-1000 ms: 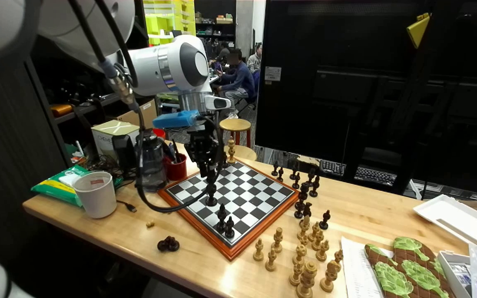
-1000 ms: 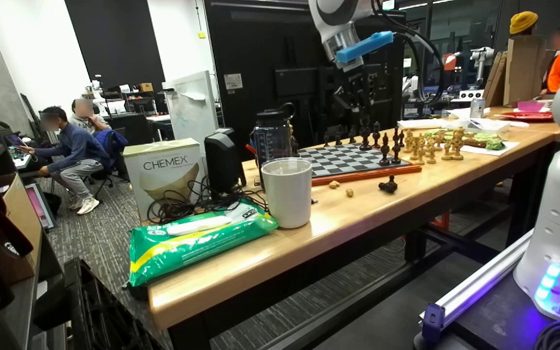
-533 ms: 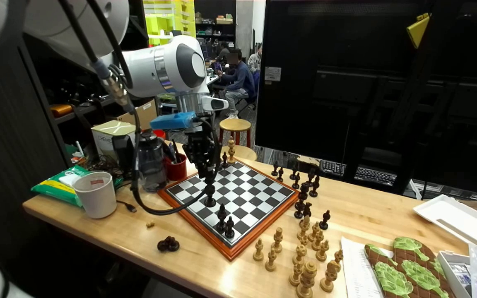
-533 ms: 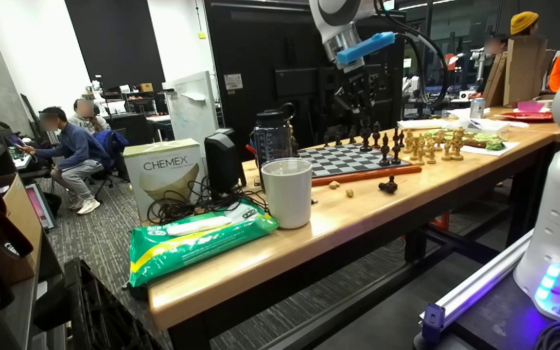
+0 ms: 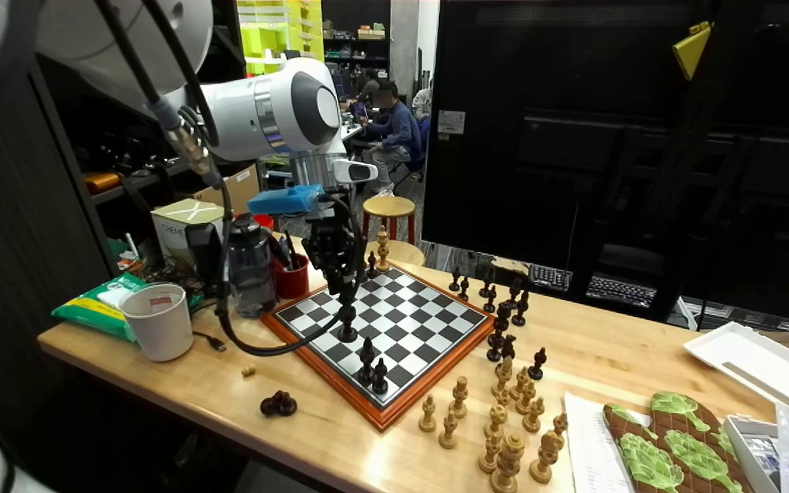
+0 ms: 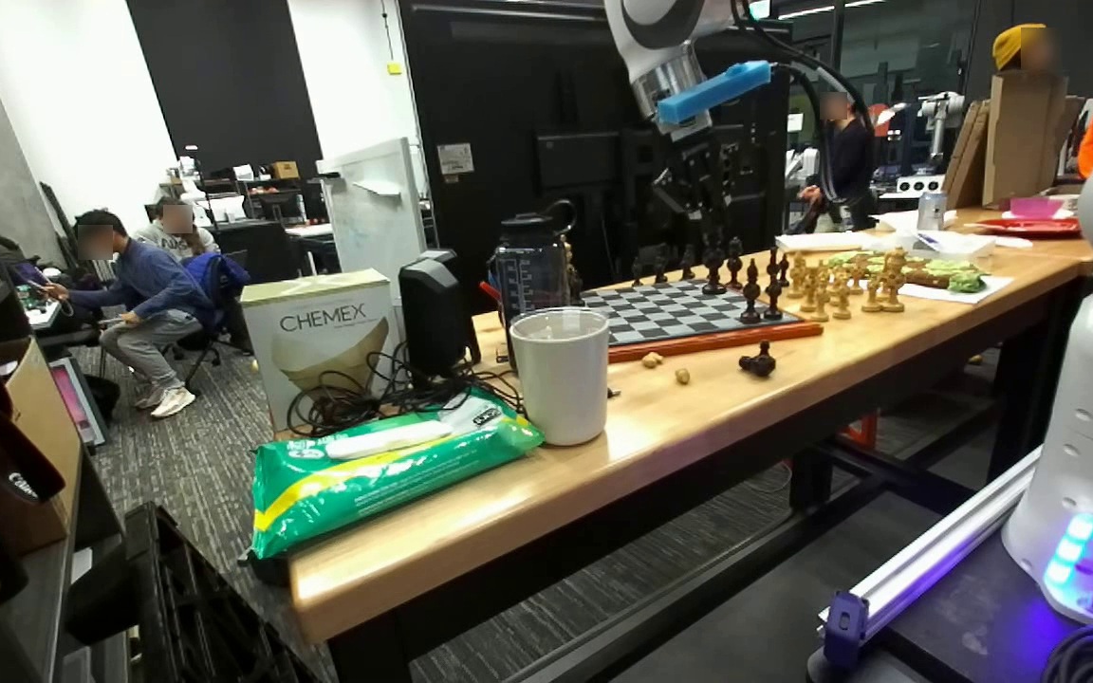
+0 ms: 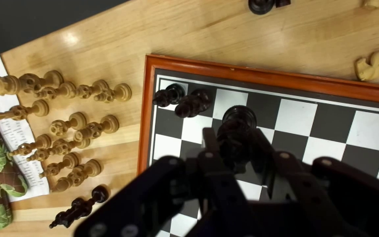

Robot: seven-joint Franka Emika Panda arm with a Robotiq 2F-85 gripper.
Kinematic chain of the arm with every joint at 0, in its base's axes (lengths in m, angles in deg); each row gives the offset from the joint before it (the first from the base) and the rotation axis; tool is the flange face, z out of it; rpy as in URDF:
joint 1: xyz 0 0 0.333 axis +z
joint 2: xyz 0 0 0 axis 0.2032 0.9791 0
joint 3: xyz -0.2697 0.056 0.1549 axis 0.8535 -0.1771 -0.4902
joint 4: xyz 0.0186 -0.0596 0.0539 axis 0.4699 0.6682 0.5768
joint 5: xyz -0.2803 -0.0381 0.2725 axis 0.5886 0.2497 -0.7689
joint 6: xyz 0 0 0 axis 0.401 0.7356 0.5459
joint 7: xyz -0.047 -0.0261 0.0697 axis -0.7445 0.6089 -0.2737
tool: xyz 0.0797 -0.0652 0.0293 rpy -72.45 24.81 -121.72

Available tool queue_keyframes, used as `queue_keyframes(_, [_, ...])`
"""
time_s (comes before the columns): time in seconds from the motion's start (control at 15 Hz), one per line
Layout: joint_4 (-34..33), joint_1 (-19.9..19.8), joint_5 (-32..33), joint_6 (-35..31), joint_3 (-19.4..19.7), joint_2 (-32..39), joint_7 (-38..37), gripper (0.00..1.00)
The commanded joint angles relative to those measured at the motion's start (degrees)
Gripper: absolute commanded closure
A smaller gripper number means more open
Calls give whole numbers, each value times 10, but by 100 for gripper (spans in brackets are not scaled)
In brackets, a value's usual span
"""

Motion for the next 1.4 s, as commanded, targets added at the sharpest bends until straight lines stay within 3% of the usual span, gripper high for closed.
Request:
queue_keyframes(0.0, [-1,0,0,1,0,0,0,71])
queue_keyframes(0.6, [-1,0,0,1,0,0,0,71])
queue_keyframes(0.67, [-1,0,0,1,0,0,0,93])
queue_keyframes(1.33, [7,3,-2,-7,0,8,-6,93])
